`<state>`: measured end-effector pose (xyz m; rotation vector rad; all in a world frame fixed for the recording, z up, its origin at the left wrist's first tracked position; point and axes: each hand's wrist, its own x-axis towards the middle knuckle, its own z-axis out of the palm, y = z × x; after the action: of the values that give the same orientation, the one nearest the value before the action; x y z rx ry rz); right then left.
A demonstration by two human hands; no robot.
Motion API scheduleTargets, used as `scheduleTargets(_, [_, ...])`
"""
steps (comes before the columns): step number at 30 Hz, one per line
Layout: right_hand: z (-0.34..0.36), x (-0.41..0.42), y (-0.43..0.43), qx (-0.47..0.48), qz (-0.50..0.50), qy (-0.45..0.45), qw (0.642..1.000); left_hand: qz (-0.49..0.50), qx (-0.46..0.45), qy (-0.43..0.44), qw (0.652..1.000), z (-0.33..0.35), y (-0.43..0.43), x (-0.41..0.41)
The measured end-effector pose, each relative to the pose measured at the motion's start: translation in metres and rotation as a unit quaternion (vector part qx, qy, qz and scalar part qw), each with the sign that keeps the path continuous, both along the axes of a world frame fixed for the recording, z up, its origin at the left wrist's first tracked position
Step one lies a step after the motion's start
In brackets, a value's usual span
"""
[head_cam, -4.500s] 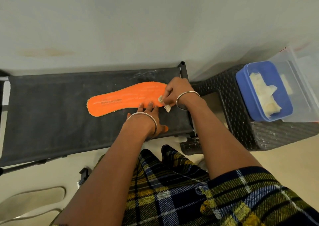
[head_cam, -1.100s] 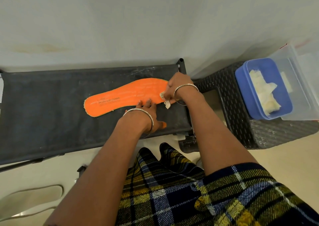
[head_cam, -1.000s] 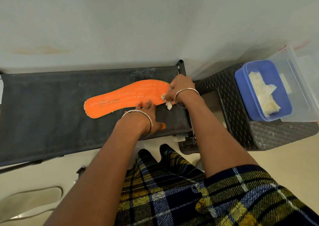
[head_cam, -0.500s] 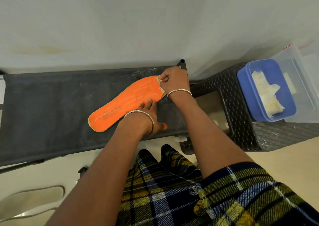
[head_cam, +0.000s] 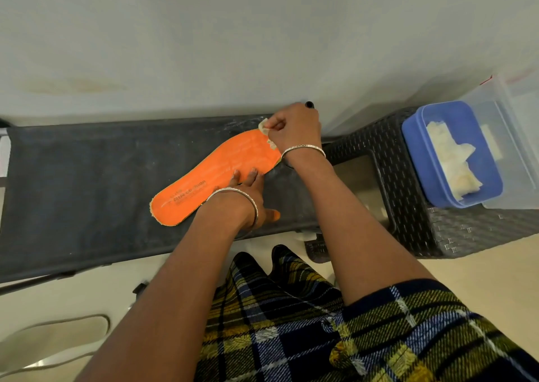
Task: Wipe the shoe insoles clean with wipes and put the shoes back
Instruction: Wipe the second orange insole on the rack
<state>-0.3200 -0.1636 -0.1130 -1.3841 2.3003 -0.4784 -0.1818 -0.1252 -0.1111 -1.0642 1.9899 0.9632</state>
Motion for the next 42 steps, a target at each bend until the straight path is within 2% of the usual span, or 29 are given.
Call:
scheduleTargets(4, [-0.01, 0.009, 0.0, 0.053, 0.07, 0.029, 0.996, 0.001, 0.004, 0.003, 1.0, 0.0, -0.001, 0.0])
scheduleTargets(11, [-0.014, -0.012, 0.003, 0.062, -0.013, 0.104, 0.993, 0.005, 0.009, 0.012, 1.0, 0.003, -0.003, 0.007])
scheduleTargets(17, [-0.011, 0.019, -0.006, 0.07, 0.097, 0.083, 0.989, 0.006, 0.005, 0.0, 1.0, 0.001, 0.0, 0.004])
scheduleTargets(22, [-0.013, -0.012, -0.001, 0.065, 0.003, 0.136, 0.989, 0.008, 0.012, 0.015, 1.0, 0.004, -0.003, 0.007])
scheduleTargets(24, [-0.014, -0.009, -0.002, 0.062, 0.001, 0.156, 0.986, 0.009, 0.01, 0.012, 1.0, 0.004, -0.003, 0.007])
scheduleTargets(29, [-0.012, 0.027, -0.009, 0.078, 0.093, 0.096, 0.988, 0.004, 0.002, -0.001, 1.0, 0.004, 0.0, 0.002])
scheduleTargets(31, [-0.013, 0.019, -0.008, 0.076, 0.072, 0.099, 0.99, 0.009, 0.005, 0.008, 1.0, 0.005, 0.0, 0.004])
scheduleTargets(34, [-0.013, -0.004, -0.004, 0.068, -0.015, 0.129, 0.989, 0.014, 0.011, 0.022, 1.0, 0.006, -0.003, 0.009])
scheduleTargets(36, [-0.015, -0.009, -0.003, 0.068, -0.025, 0.142, 0.987, 0.01, 0.01, 0.02, 1.0, 0.006, -0.003, 0.01])
scheduleTargets(38, [-0.013, 0.004, -0.005, 0.063, 0.005, 0.134, 0.989, 0.011, 0.006, 0.015, 1.0, 0.007, -0.002, 0.008])
scheduleTargets(42, [-0.012, 0.028, -0.007, 0.067, 0.082, 0.063, 0.992, 0.003, 0.002, 0.003, 1.0, 0.007, -0.001, 0.006])
